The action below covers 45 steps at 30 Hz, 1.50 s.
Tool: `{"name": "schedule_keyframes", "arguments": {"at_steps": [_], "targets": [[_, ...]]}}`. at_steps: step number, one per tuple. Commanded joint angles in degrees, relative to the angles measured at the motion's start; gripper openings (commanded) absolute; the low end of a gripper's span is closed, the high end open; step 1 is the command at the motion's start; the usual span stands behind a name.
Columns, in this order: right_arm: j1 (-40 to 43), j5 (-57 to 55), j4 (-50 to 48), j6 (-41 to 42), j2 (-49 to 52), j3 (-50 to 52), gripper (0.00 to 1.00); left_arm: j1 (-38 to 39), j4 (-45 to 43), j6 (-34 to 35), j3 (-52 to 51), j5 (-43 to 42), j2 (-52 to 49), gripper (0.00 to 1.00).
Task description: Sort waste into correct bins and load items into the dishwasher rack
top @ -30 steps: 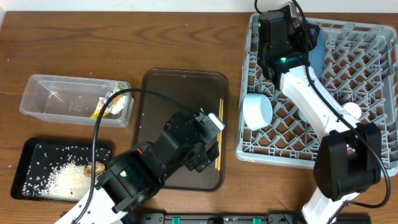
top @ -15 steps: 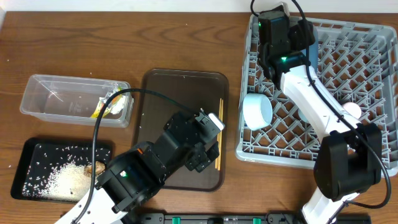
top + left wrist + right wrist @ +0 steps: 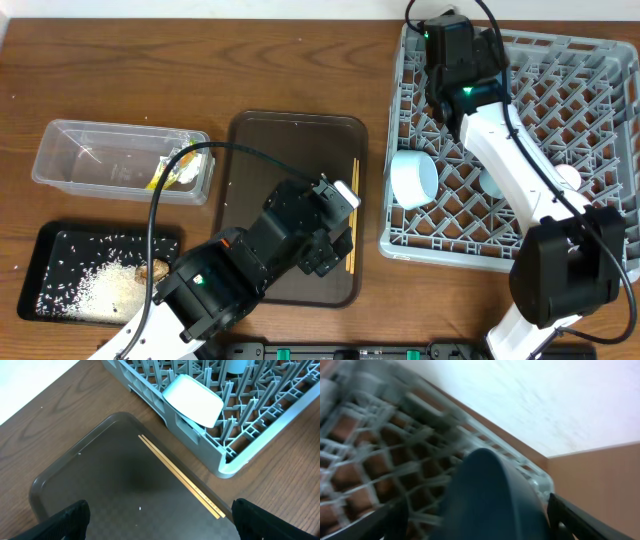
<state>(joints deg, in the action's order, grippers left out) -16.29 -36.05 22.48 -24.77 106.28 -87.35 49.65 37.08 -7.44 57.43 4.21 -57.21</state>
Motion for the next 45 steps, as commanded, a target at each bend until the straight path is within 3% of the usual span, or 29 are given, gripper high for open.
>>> {"name": "schedule_keyframes", "arguments": {"at_steps": [1,7,12,17,23,45], "targets": [[0.72,11.02,4.46,4.74,2.62,2.69,0.8,-0.11,0.02,0.74,0.98,-0.74,0.52,0.91],[0.5,11.04,9.92,5.53,2.62,2.67,0.82,-0.11,0.0,0.72,0.98,-0.74,0.52,0.91],[1.57,10.54,6.49,7.3,2.58,2.67,0.87,-0.11,-0.02,0.72,0.98,-0.74,0.52,0.91],[1.97,10.36,4.15,8.46,2.16,2.67,0.87,-0.11,0.0,0.72,0.98,-0.74,0.52,0.91],[1.97,10.4,2.1,8.5,-2.03,2.64,0.99,-0.11,-0.02,0.72,0.98,-0.74,0.52,0.91],[-0.22,19.32,3.8,14.71,-15.76,2.64,0.99,-0.11,0.0,0.72,0.98,-0.74,0.52,0.91]]}}
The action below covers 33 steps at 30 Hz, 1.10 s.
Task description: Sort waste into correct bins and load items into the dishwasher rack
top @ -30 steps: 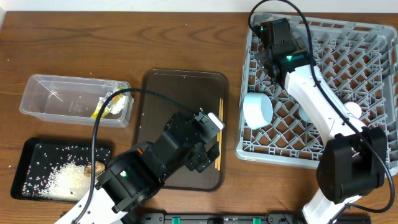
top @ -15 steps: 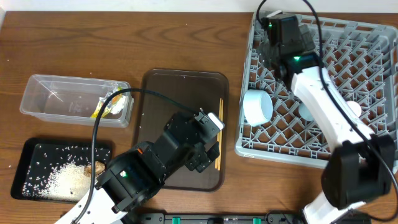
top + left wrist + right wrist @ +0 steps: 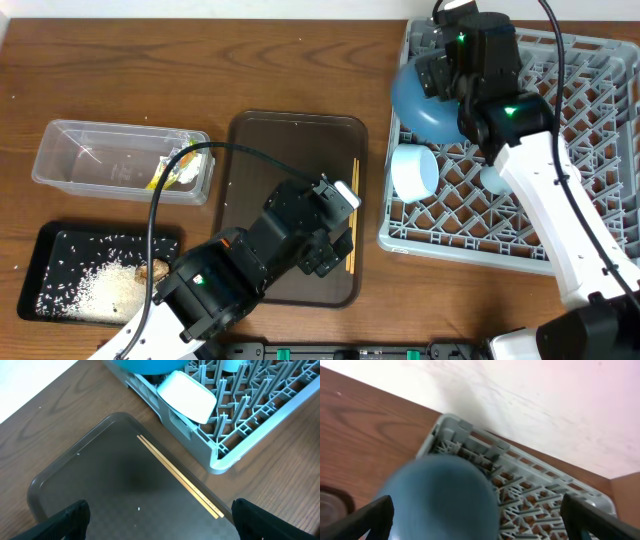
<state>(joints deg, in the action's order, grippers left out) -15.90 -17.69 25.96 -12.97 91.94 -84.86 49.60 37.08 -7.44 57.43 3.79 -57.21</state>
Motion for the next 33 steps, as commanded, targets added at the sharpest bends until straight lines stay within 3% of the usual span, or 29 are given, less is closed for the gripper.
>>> {"name": "schedule_keyframes", "arguments": {"at_steps": [1,8,15,22,33], "targets": [[-0.61,0.74,0.44,3.15,-1.81,0.15,0.99,-0.07,0.0,0.72,0.98,-0.33,0.52,0.91],[-0.61,1.25,5.44,12.17,-6.99,0.15,0.99,-0.09,0.0,0.72,1.01,0.37,0.55,0.91],[-0.52,9.6,12.92,20.92,-14.4,0.15,0.99,-0.87,0.02,10.6,3.3,18.36,4.33,0.91],[-0.52,12.94,19.69,29.27,-20.46,0.15,0.99,-6.12,1.18,13.75,5.77,21.22,12.85,0.91],[-0.52,20.09,23.56,27.04,-27.06,0.15,0.99,-17.81,16.59,26.95,5.75,22.4,17.44,0.91]]}}
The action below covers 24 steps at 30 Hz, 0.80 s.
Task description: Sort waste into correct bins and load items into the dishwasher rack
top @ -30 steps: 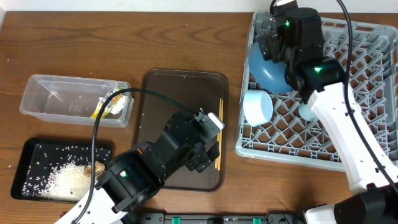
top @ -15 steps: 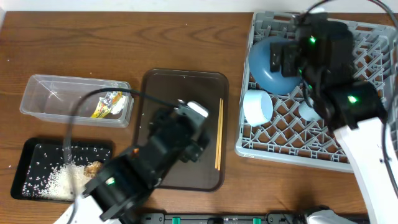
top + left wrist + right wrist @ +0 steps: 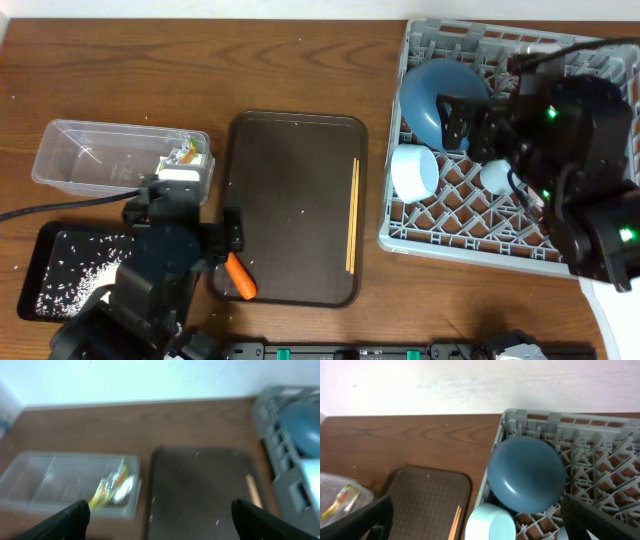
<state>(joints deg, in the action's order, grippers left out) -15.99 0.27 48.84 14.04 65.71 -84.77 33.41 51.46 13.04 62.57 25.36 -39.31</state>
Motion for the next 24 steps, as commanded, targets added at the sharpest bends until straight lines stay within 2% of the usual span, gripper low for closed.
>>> {"name": "schedule_keyframes", "arguments": {"at_steps": [1,2,4,6,8,18,24], "targets": [[-0.46,2.14,1.4,0.04,-0.85,0.07,0.99,-2.34,5.57,9.73,0.61,0.83,-1.2,0.9],[-0.5,2.14,1.77,0.04,-0.83,0.09,0.98,-2.75,7.98,12.83,0.61,0.7,-1.77,0.89],[-0.55,2.14,3.48,0.04,-0.31,0.09,0.98,-3.56,14.49,23.23,0.11,-2.69,-3.96,0.81],[-0.55,2.14,4.83,0.07,0.39,0.09,0.96,-3.61,16.76,27.82,-1.66,-8.68,-6.69,0.75],[-0.55,2.14,5.7,0.07,1.31,0.09,0.96,-3.61,16.92,28.46,-4.09,-12.13,-9.9,0.7],[-0.59,2.16,6.97,0.26,5.97,0.09,0.96,-3.61,16.24,42.03,-11.65,-13.09,-32.24,0.7],[-0.57,2.12,7.1,0.24,6.45,0.09,0.97,-3.61,7.8,40.52,-14.56,-19.98,-39.52,0.7]]}}
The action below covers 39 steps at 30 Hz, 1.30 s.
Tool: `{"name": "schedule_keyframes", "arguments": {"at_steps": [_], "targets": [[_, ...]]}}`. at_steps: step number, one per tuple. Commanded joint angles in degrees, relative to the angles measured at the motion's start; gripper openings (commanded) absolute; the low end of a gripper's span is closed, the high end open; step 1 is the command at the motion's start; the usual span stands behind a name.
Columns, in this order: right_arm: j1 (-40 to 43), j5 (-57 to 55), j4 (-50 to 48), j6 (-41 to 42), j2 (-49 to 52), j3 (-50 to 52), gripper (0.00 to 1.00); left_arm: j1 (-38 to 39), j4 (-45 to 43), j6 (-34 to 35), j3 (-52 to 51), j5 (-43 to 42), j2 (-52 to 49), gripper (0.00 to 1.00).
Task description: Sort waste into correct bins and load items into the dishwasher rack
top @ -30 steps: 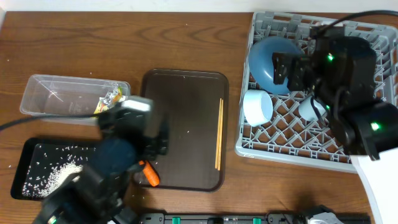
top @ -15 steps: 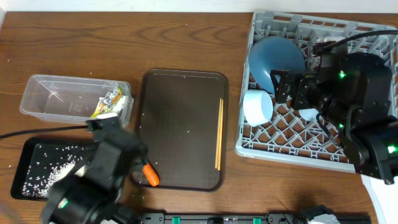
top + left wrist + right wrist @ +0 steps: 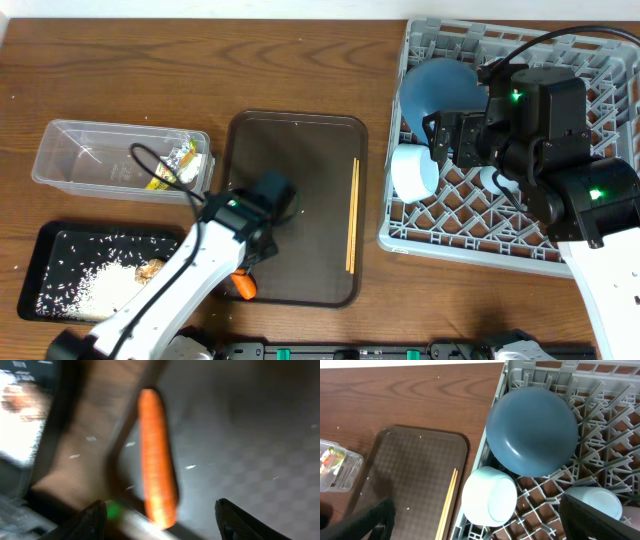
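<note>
An orange carrot (image 3: 157, 480) lies at the front left corner of the brown tray (image 3: 290, 170), partly over its rim. My left gripper (image 3: 162, 522) hangs low over the carrot, open, one finger on each side. The view is blurred, and contact cannot be told. The blue bowl (image 3: 532, 430) leans in the far left corner of the grey rack (image 3: 590, 255). A white cup (image 3: 490, 496) lies on its side in front of the bowl. My right gripper (image 3: 487, 525) hovers open above the rack's left part, holding nothing. Wooden chopsticks (image 3: 351, 215) lie along the tray's right side.
A clear container (image 3: 70, 155) with wrappers (image 3: 175, 165) stands left of the tray. In front of it is a black tray (image 3: 60, 245) with rice and a brown scrap. A second white cup (image 3: 595, 502) sits in the rack.
My left gripper was high, looking across the container and the tray; now it is low over the carrot at the tray's corner. The right gripper shifted a little above the rack, still open.
My right gripper held the blue bowl over the rack's far left while the left hung open over the tray by the chopsticks. Later the bowl stood in the rack, with the right gripper open above it. The left arm went to the left, then down to the carrot.
</note>
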<state>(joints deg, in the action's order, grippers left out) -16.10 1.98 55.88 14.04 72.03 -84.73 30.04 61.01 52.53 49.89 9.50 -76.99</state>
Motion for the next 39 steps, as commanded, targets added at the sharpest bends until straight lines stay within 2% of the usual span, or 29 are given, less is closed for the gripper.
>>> {"name": "schedule_keyframes", "arguments": {"at_steps": [1,6,10,13,15,21,24,27,33,39], "targets": [[-0.46,0.42,0.07,0.22,0.13,0.04,0.97,-0.26,-3.69,0.09,-3.08,-5.46,-2.54,0.7],[-0.46,0.42,0.11,0.02,0.13,0.04,0.98,-0.9,-6.08,-0.48,-7.34,-5.86,-3.13,0.67],[-0.46,0.42,0.07,0.04,0.15,0.04,0.98,-3.67,-7.48,-3.87,-8.87,-6.14,-2.99,0.68],[-0.46,0.42,0.11,0.04,0.15,0.04,0.98,-6.16,-12.24,-8.87,-11.43,-10.62,-3.02,0.67],[-0.46,0.42,0.11,0.04,0.15,0.04,0.98,-7.91,-14.53,-9.18,-13.7,-12.5,-3.02,0.64],[-0.46,0.42,0.15,0.04,0.15,0.04,0.99,-11.8,-15.98,-10.99,-15.1,-14.93,-2.58,0.44],[-0.46,0.42,0.15,0.04,0.15,0.04,0.99,-12.04,-15.28,-10.97,-14.86,-14.86,-1.2,0.25],[-0.46,0.42,0.13,0.04,0.15,0.04,0.99,-12.04,-12.7,-10.97,-13.11,-13.77,1.9,0.25],[-0.46,0.42,-0.04,0.04,0.15,0.04,0.99,-12.57,-3.19,-9.7,-7.19,-3.96,13.57,0.28],[-0.46,0.44,-0.37,0.04,0.15,0.04,0.99,-18.4,1.2,-4.92,-6.84,2.6,24.17,0.27]]}}
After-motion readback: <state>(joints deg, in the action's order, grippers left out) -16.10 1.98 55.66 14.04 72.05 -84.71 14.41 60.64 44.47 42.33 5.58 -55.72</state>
